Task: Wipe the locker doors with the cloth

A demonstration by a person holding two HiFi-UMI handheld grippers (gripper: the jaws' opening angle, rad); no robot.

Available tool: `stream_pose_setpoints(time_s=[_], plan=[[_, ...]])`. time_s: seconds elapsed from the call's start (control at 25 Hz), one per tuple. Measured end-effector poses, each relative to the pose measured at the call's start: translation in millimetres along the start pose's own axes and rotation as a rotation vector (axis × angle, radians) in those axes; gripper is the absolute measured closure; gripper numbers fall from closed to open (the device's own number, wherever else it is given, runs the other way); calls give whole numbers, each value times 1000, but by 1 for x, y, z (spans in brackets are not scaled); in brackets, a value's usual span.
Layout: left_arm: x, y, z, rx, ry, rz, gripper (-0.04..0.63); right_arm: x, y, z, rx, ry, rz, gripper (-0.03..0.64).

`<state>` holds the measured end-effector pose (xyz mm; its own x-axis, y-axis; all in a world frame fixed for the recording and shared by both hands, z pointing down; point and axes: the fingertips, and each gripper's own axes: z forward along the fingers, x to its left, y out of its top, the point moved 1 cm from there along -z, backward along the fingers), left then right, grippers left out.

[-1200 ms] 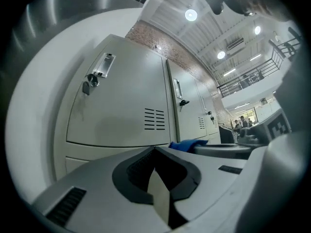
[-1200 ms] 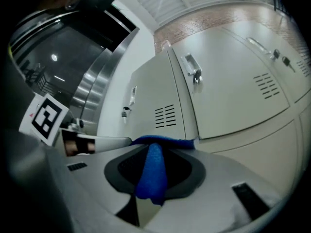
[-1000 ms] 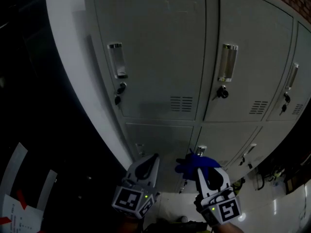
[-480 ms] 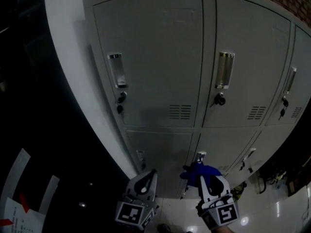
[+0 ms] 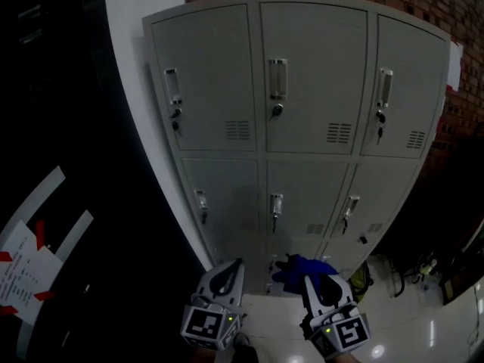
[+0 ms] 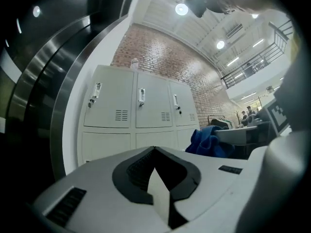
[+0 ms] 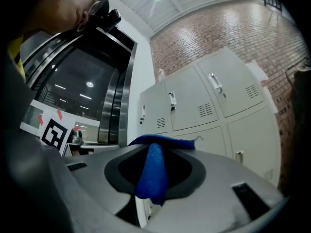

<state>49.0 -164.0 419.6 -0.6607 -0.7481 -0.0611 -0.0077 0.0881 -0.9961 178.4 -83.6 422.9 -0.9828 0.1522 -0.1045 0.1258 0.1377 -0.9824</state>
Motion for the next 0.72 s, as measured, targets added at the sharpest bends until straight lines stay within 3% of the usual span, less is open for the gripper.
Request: stream_pose_setpoints(time_s=[0.16,0.32,0.72], plan=[[-108,-4,-62,5,24,-42,597,-23,-2,-130,46,-10,42,518],[-203,3,-118,68,-11,-84,597,-30,14,-236,78,-13,88,518],[-327,33,-178,49,-61,-51,597,-40,60,-369,1,-51,98,518]])
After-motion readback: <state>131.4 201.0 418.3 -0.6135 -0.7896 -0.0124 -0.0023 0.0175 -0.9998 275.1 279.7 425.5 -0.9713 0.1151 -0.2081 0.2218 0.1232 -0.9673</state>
